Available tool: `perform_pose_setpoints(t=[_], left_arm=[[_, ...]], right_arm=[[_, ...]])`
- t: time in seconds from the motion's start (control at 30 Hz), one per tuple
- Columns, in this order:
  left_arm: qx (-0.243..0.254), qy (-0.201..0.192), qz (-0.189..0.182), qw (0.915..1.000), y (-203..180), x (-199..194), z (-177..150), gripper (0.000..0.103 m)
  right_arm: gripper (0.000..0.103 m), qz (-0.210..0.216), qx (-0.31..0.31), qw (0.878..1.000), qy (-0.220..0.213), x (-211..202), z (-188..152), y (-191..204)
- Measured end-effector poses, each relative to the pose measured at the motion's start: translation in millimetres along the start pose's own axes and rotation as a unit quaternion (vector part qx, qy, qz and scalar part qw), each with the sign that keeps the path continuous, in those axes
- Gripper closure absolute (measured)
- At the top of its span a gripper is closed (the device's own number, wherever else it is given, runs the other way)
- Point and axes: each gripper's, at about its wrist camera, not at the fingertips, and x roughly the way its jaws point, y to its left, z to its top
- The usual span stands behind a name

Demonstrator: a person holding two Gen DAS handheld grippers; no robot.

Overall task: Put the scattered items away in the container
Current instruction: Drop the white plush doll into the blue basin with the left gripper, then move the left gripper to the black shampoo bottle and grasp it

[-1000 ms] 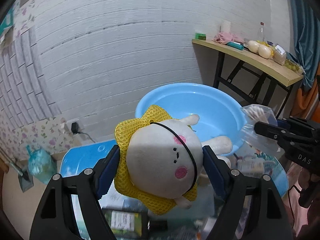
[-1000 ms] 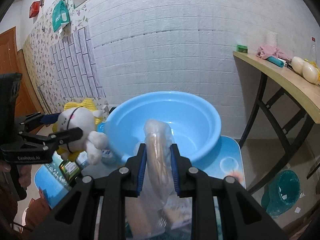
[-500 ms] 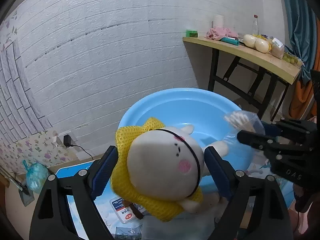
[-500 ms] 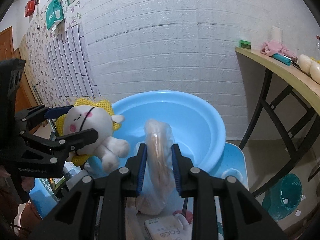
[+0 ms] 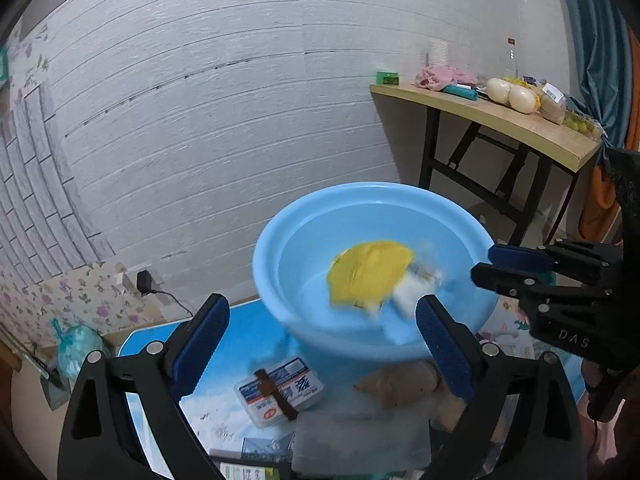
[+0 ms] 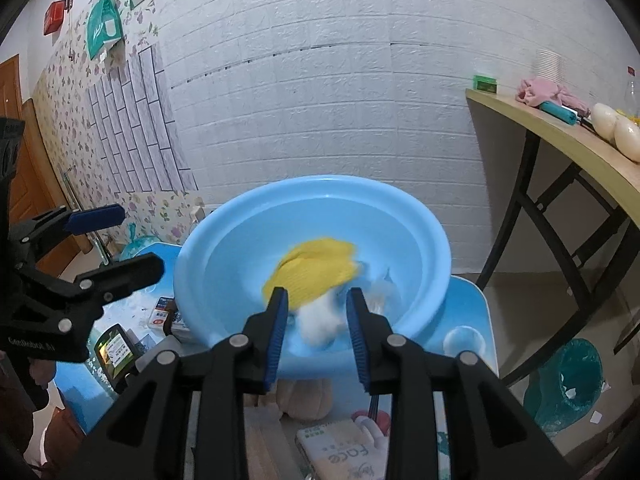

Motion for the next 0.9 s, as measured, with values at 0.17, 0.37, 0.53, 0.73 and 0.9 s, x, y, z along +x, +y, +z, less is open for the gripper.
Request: perform_pose_setpoints(t=[0.17,0.37,0.53,0.73,0.9], left_arm=[[-0.015,0.005,0.009,0.9998,11,-15,-14,0.002],[-0.03,0.017,0.041,0.9986,26,-32,-38,0.0],[-0.063,0.038,0.037,0.9966,42,-43,-64,0.0],[-0.094,0.044,0.041,0.9938,60,-55,-101,0.0],[-0.086,0.042,0.047,0.9943,62,-63,-132,0.0]], right_arm=[[0.073,-0.003,0.001,1.0,-0.005,-13,-6,4],[0.073,-0.022,0.012,1.0,-0.017,-34,-17,5],[0.073,-0.031,0.028,0.999,-0.008,-44,-25,4],[0.063,-0.034,0.025,0.999,0.0,-53,-41,15],[0.058,-0.033,-0.006,0.999,0.009,-54,-65,30]])
